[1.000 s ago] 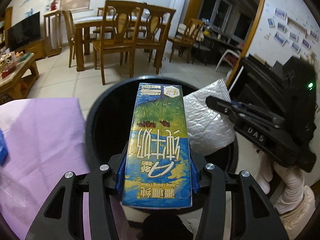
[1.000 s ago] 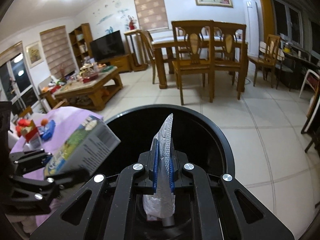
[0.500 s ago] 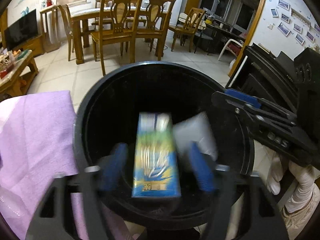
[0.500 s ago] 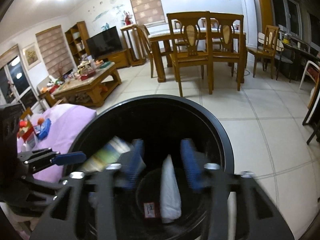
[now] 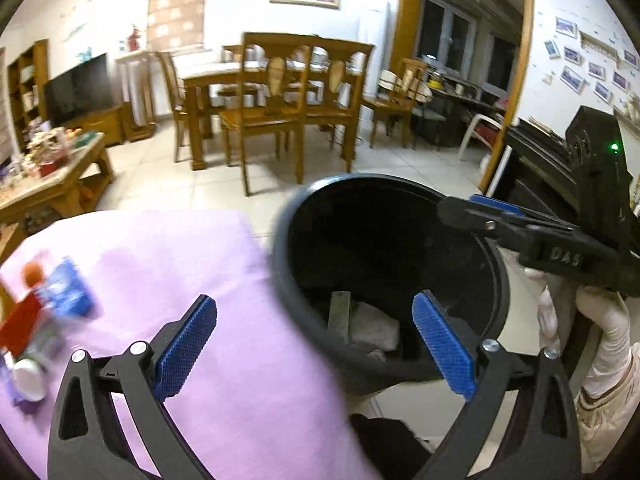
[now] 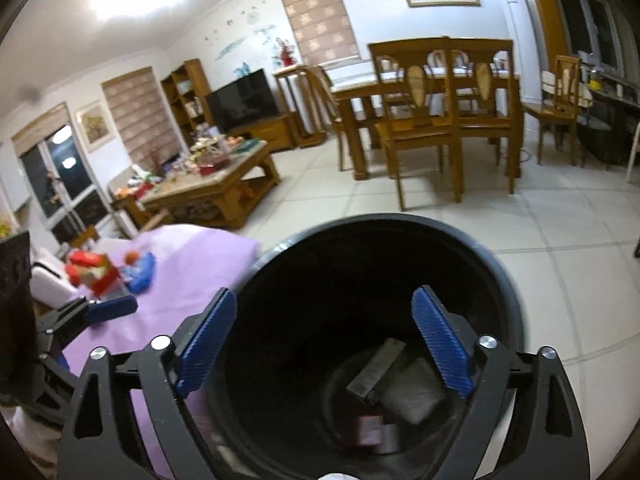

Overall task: Collect trash
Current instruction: 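Grasp the yellow snack wrapper with the left tool while the right tool grasps the clear plastic tray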

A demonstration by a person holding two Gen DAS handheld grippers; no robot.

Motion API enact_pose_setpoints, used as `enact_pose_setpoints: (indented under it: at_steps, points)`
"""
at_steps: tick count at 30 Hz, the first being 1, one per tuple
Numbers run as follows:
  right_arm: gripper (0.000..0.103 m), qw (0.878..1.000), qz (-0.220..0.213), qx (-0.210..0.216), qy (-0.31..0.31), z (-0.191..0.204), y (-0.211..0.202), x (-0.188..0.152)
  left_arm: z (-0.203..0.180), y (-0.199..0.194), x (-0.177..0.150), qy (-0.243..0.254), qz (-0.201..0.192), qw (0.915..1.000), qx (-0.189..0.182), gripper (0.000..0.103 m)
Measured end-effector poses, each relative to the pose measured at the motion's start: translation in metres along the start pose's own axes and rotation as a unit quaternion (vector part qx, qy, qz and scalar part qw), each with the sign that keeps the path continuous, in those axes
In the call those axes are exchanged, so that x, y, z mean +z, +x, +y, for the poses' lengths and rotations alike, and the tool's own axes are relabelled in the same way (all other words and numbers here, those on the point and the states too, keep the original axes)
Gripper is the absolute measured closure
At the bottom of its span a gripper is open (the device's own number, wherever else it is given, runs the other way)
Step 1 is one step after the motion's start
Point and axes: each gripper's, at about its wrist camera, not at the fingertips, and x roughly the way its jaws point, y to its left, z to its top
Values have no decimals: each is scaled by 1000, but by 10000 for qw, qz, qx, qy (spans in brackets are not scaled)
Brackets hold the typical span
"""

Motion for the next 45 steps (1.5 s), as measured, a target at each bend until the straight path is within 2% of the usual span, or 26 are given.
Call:
enact_pose_setpoints:
  at_steps: [6, 11, 15, 19, 21, 24, 27, 31, 35, 37, 38, 39, 40, 41, 42, 43, 45]
  points:
    - [12, 9964, 166, 729, -393, 69, 14, 4, 66, -47, -17, -389, -246, 9980, 426, 5]
    - [12, 9844, 484, 1383, -972, 148, 40, -2, 130, -82, -37, -724, -314, 9932, 850, 6]
    - [6, 9743, 679, 1565, -1468, 199, 59, -12, 184, -108, -50, -783, -356, 9869, 1366, 5]
    - [6, 9636, 883, 1571, -1974, 241, 82, -28, 233, -121, -57, -734, -255, 9809, 1781, 6]
    - [6, 9603, 962, 1570, -2094, 251, 93, -33, 260, -123, -62, -704, -176, 9782, 1944, 6]
    - [6, 9574, 1062, 1517, -2215, 263, 110, -37, 293, -117, -64, -588, 59, 9783, 1986, 6]
    - [6, 9559, 1166, 1466, -2261, 266, 126, -42, 312, -102, -63, -248, 315, 9793, 1985, 6]
    - [6, 9515, 1587, 1549, -2132, 264, 145, -41, 324, -86, -61, 221, 538, 9789, 1961, 6]
    - [6, 9524, 1643, 1667, -1955, 256, 150, -37, 331, -68, -58, 466, 706, 9796, 1822, 6]
    - [13, 9521, 1663, 1678, -1943, 253, 151, -35, 333, -61, -57, 469, 803, 9817, 1663, 6]
    - [17, 9505, 1718, 1687, -1964, 255, 153, -35, 332, -58, -57, 444, 869, 9831, 1548, 8]
    - [26, 9489, 1774, 1668, -2009, 257, 155, -36, 331, -57, -58, 438, 905, 9839, 1480, 21]
    - [35, 9470, 1836, 1626, -2073, 260, 158, -37, 331, -57, -61, 427, 961, 9842, 1422, 29]
    - [39, 9457, 1875, 1584, -2129, 263, 159, -39, 331, -53, -61, 391, 1052, 9843, 1361, 45]
    - [47, 9444, 1909, 1538, -2191, 265, 162, -40, 332, -52, -64, 354, 1112, 9846, 1299, 56]
    - [48, 9433, 1926, 1505, -2245, 268, 163, -42, 330, -50, -66, 327, 1160, 9852, 1222, 59]
    - [50, 9430, 1878, 1468, -2320, 271, 163, -44, 325, -53, -70, 295, 1143, 9862, 1161, 76]
